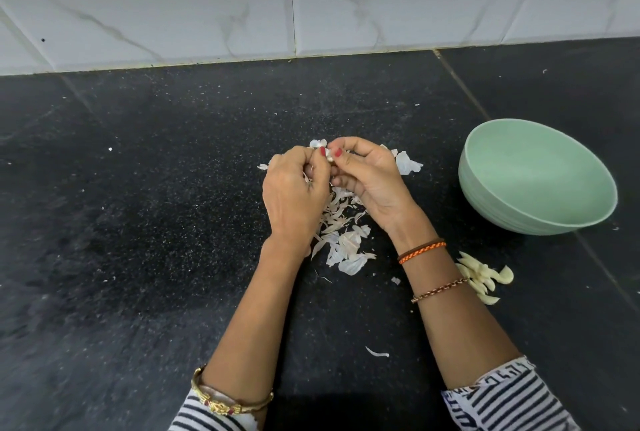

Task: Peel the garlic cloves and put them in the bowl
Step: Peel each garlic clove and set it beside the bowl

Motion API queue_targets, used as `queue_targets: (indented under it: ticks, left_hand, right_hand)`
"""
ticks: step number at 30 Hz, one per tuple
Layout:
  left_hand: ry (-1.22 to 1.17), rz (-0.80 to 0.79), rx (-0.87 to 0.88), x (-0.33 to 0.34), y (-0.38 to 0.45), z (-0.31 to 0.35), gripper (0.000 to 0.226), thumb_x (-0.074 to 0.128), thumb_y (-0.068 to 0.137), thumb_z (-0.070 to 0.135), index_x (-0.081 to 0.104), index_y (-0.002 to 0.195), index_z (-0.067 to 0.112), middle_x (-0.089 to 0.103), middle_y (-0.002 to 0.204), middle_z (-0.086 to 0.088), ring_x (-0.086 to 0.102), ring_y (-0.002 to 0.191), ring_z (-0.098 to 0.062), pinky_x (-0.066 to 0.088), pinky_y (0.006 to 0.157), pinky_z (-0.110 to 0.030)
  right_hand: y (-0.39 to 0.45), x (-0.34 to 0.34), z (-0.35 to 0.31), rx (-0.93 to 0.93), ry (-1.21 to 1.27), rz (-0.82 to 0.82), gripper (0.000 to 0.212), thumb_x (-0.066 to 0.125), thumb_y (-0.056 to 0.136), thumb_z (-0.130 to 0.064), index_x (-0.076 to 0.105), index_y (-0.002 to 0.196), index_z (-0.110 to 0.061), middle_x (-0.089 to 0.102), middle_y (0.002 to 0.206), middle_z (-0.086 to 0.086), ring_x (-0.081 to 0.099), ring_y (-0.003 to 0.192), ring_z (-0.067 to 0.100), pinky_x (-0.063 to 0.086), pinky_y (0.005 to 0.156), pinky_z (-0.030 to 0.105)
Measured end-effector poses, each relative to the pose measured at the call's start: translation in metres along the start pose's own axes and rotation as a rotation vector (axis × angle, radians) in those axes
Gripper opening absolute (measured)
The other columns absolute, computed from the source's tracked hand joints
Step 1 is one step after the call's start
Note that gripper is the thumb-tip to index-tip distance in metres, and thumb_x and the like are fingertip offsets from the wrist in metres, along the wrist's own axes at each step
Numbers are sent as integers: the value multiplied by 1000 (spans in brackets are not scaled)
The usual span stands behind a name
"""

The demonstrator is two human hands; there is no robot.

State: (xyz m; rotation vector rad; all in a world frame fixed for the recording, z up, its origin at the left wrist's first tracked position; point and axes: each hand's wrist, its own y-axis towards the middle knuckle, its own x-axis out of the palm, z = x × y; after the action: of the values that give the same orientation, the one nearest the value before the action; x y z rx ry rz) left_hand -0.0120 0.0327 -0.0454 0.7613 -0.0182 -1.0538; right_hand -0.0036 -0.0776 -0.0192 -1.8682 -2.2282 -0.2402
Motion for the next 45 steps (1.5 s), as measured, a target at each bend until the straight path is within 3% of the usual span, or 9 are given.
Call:
queue_targets:
  ticks: [7,11,14,16,18,23,30,39,45]
  left_hand:
    - [-11,20,-50,-3,2,-3,39,42,89,33,57,67,5,53,58,0,46,61,-18,29,60,-19]
    - [-64,39,-166,-6,6,-4,28,45,91,30,52,69,14,43,58,13,44,61,-18,37,59,-34]
    - [-69,29,-175,-6,6,-6,20,53,90,22,63,76,10,55,65,9,52,64,-19,46,64,-39]
    - [-75,-8,-167,-7,5,-6,11,57,88,7,68,90,8,62,81,7,60,78,-18,50,75,-34]
    - [-83,-44,-141,-8,6,-6,22,55,86,-5,68,99,8,63,90,7,61,87,-11,48,79,-22]
    - [-202,-177,-219,-10,6,1,14,59,90,9,66,102,12,65,75,7,57,68,5,42,66,-5]
    - [-252,-223,-243,-9,7,3,12,63,86,4,70,96,4,67,84,1,59,73,-3,46,68,-10]
    - [-347,-218,-279,-11,8,5,13,64,86,7,69,93,16,68,81,8,64,79,-13,52,76,-25]
    - [-326,-212,-241,-10,8,2,10,62,87,6,70,91,11,66,80,10,61,74,-9,50,69,-19]
  right_hand:
    - [-2,-8,-3,50,-9,-38,24,59,82,10,60,95,-10,67,75,0,67,69,9,54,63,17]
    - [-2,-12,-4,31,-48,6,21,60,81,10,63,89,-8,68,75,0,67,70,8,55,68,17]
    - [-1,-12,-3,2,-20,56,21,61,81,8,65,91,-10,70,77,-1,67,73,7,55,72,18]
    - [0,-11,-1,-17,-20,99,23,61,80,10,65,93,-10,70,81,0,67,76,8,55,73,18]
    - [1,-9,1,-40,-34,148,24,62,80,10,66,94,-9,70,82,2,68,77,9,55,73,19]
    - [1,-7,3,-92,-53,200,17,66,79,6,67,88,-9,72,77,0,69,75,10,54,66,17]
    - [3,-5,7,-139,-115,177,19,67,76,8,67,86,-7,71,74,-3,68,72,8,55,67,18]
    - [4,-8,8,-197,-128,164,22,67,74,12,67,86,-7,71,75,-3,68,76,9,55,71,20]
    - [3,-7,7,-177,-164,101,19,65,78,9,69,87,-8,72,76,-5,67,75,7,53,68,17]
